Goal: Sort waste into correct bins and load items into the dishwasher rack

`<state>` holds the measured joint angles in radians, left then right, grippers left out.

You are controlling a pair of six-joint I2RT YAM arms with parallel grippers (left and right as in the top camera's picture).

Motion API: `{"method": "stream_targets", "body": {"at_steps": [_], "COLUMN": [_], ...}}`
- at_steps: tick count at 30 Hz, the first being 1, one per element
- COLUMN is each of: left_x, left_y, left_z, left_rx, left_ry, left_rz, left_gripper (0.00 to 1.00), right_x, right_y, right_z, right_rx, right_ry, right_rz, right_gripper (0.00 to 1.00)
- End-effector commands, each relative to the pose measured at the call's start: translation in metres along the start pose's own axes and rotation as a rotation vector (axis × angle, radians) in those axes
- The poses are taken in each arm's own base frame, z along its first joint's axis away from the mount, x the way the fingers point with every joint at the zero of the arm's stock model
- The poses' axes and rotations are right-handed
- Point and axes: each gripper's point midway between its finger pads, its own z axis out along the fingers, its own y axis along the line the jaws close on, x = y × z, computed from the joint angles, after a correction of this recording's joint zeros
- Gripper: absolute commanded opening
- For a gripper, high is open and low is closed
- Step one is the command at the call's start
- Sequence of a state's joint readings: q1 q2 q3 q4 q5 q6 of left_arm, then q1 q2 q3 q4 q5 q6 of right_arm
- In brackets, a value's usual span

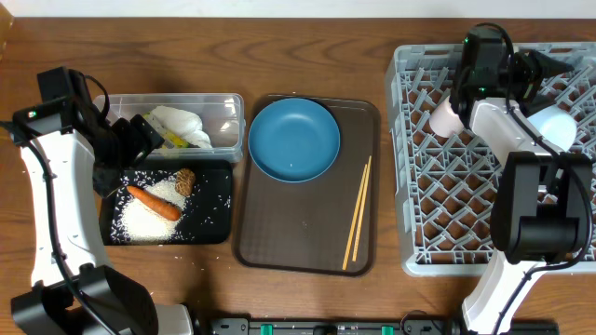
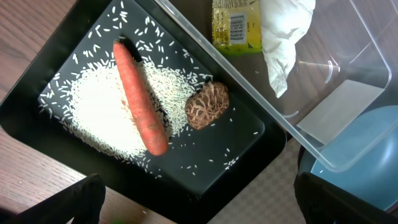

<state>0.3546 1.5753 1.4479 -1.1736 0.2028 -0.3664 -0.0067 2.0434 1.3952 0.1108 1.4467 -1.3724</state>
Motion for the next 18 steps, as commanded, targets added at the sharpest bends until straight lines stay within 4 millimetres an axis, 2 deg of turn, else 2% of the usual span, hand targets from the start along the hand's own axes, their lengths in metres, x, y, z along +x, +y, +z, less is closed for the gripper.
{"method": "stream_targets", "body": {"at_steps": [1,8,18], "left_x": [0.0,0.0,0.0], "left_y": [0.002,0.002,0.002], "left_z": [-0.005,-0.005,-0.005], "left_rx": [-0.001,-0.001,-0.001], "left_ry": [-0.015,-0.015,-0.015], "left_rz": [-0.002,-0.002,-0.002], "left_gripper": [0.98,0.98,0.98], "right_x": [-0.003,0.005,0.019], "right_y": [-0.009,-0.044,-0.09], "right_z": [-0.011,-0.017,-0.021], "right_rx": [0.015,0.039,0.028], "right_ry": [-0.024,-0.048,-0.205], "right_rz": [0.071,0.285,0.493], "right_gripper": [0.72,0.87,0.96]}}
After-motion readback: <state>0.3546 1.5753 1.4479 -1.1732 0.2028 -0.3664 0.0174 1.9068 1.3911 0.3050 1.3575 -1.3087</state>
